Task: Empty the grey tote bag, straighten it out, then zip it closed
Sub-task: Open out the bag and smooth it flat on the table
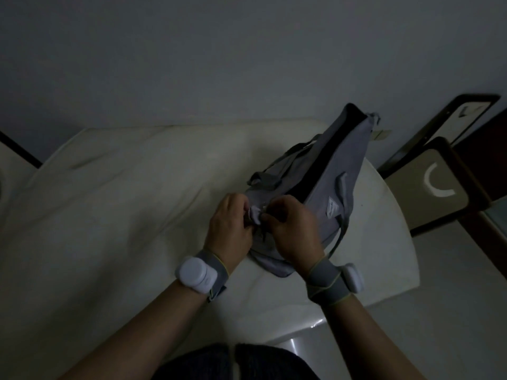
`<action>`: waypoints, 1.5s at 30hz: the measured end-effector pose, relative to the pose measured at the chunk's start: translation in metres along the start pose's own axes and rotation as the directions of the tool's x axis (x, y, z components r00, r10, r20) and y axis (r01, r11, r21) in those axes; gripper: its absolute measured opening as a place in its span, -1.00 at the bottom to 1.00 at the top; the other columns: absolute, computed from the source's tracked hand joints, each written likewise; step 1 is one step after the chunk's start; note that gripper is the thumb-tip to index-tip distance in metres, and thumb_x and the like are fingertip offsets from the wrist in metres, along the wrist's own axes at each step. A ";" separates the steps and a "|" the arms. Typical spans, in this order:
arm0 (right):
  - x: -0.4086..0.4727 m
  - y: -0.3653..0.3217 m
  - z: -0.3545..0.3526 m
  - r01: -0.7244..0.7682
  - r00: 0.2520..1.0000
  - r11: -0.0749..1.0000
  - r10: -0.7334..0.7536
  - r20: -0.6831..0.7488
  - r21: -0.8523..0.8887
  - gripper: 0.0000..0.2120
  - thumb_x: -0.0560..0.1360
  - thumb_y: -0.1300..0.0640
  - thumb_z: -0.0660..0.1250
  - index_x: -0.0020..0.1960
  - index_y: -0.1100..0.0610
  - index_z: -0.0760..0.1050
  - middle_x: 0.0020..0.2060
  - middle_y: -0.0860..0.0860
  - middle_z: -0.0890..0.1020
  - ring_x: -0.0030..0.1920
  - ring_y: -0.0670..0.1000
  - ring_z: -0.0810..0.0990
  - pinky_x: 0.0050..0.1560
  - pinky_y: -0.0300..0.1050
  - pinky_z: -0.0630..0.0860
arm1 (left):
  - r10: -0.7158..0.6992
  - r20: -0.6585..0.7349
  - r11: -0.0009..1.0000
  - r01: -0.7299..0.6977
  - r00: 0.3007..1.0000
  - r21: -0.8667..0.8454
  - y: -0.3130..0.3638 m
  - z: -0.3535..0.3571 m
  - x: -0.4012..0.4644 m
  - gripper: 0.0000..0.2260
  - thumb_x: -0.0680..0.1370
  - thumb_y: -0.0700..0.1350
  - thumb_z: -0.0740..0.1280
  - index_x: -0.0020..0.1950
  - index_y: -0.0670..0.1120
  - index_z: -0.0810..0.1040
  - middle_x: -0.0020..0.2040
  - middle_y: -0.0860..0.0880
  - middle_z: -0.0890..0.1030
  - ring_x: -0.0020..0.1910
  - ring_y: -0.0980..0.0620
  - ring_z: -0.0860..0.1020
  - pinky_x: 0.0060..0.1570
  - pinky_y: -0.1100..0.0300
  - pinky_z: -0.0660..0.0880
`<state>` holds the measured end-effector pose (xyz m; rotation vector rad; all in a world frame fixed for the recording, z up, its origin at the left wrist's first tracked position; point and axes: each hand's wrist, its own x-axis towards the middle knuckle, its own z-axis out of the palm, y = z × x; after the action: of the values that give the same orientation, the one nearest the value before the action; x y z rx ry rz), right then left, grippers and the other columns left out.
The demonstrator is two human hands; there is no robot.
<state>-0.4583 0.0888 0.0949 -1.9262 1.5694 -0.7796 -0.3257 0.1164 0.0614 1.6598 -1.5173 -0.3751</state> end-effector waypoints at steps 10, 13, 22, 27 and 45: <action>0.020 -0.013 -0.005 0.303 0.946 0.928 -0.320 -0.046 -0.215 -0.91 0.41 0.15 0.36 -0.11 0.14 0.59 -0.28 0.06 0.67 -0.28 0.10 0.62 -0.30 0.03 0.54 | 0.092 0.106 0.989 -0.078 0.990 -0.125 0.008 -0.023 0.019 -0.70 0.43 -0.02 0.26 0.11 -0.08 0.54 -0.02 -0.03 0.55 -0.15 0.03 0.56 -0.16 0.13 0.55; 0.018 -0.017 0.002 0.286 0.946 0.911 -0.317 -0.063 -0.298 -0.87 0.44 0.13 0.34 -0.16 0.21 0.52 -0.38 0.14 0.61 -0.38 0.21 0.57 -0.42 0.01 0.47 | 0.043 0.124 0.994 -0.030 0.991 -0.101 0.009 -0.024 0.018 -0.75 0.43 -0.10 0.33 0.09 -0.08 0.55 -0.02 -0.04 0.55 -0.14 0.01 0.57 -0.13 0.14 0.55; 0.007 -0.012 0.012 0.229 0.963 0.851 -0.268 -0.017 -0.473 -0.84 0.42 0.22 0.38 -0.26 0.23 0.42 -0.48 0.19 0.52 -0.49 0.23 0.49 -0.47 -0.12 0.22 | -0.048 0.193 0.998 0.053 0.980 -0.017 0.005 -0.028 0.017 -0.74 0.34 -0.14 0.43 0.02 -0.04 0.59 -0.03 -0.06 0.58 -0.09 -0.05 0.57 -0.08 0.12 0.54; 0.003 -0.007 0.001 0.177 0.970 0.932 -0.220 -0.106 -0.316 -0.82 0.44 0.10 0.31 -0.23 0.20 0.43 -0.42 0.16 0.56 -0.40 0.24 0.52 -0.46 0.02 0.41 | -0.025 0.266 0.998 0.010 0.964 0.060 0.016 -0.020 0.017 -0.77 0.28 -0.06 0.24 -0.15 -0.13 0.54 -0.14 -0.14 0.58 -0.15 -0.20 0.54 -0.23 0.01 0.49; 0.076 -0.047 -0.048 0.081 0.987 0.972 -0.110 -0.121 -0.221 -0.91 0.39 0.18 0.32 -0.25 0.14 0.42 -0.27 0.16 0.62 -0.17 0.24 0.58 -0.27 -0.02 0.43 | -0.050 -0.110 0.959 0.079 0.993 0.271 0.024 -0.106 0.054 -0.77 0.32 0.01 0.37 -0.36 -0.13 0.45 -0.44 -0.07 0.50 -0.32 -0.19 0.51 -0.35 0.14 0.45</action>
<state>-0.4488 0.0212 0.1698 -2.1584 1.7115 -0.8207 -0.2547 0.1077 0.1600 1.9172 -1.4928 -0.1138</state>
